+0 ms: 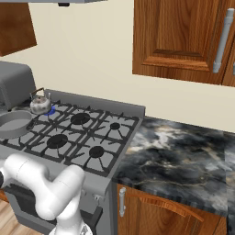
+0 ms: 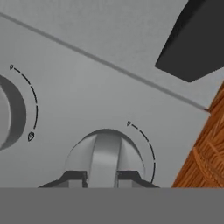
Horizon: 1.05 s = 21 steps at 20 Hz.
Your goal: Pick the kettle from the cabinet and place it on a stove burner. Then pick the pot from the counter and place it on another stove burner. Finally, turn both burners on.
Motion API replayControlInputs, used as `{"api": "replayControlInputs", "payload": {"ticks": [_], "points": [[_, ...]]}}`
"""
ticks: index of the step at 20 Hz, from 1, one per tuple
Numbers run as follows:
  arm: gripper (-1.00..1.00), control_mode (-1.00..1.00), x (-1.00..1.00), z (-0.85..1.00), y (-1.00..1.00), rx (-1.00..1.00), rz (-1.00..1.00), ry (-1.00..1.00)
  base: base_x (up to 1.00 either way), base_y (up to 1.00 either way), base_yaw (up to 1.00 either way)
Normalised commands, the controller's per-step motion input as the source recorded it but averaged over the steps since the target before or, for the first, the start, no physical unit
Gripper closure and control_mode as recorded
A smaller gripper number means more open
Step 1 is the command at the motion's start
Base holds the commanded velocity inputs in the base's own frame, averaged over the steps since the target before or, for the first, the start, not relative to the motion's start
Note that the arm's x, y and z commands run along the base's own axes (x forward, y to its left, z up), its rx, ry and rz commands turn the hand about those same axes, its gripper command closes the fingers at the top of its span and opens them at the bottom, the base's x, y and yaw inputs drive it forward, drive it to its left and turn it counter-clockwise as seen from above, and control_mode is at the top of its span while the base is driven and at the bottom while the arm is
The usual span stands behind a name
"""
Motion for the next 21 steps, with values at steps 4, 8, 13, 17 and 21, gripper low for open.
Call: {"api": "replayControlInputs", "payload": {"ticks": [4, 8, 13, 17, 21], "points": [[1.00, -1.00, 0.00, 0.07, 0.00, -0.10, -0.01, 0.06, 0.00, 0.00, 0.00], [1.00, -1.00, 0.00, 0.08, 0.00, -0.11, -0.01, 0.06, 0.00, 0.00, 0.00], [1.00, -1.00, 0.00, 0.07, 0.00, -0.11, -0.02, 0.06, 0.00, 0.00, 0.00], [1.00, -1.00, 0.00, 0.07, 0.00, -0.11, -0.02, 0.05, 0.00, 0.00, 0.00], [1.00, -1.00, 0.00, 0.07, 0.00, -0.13, -0.02, 0.06, 0.00, 0.00, 0.00]]}}
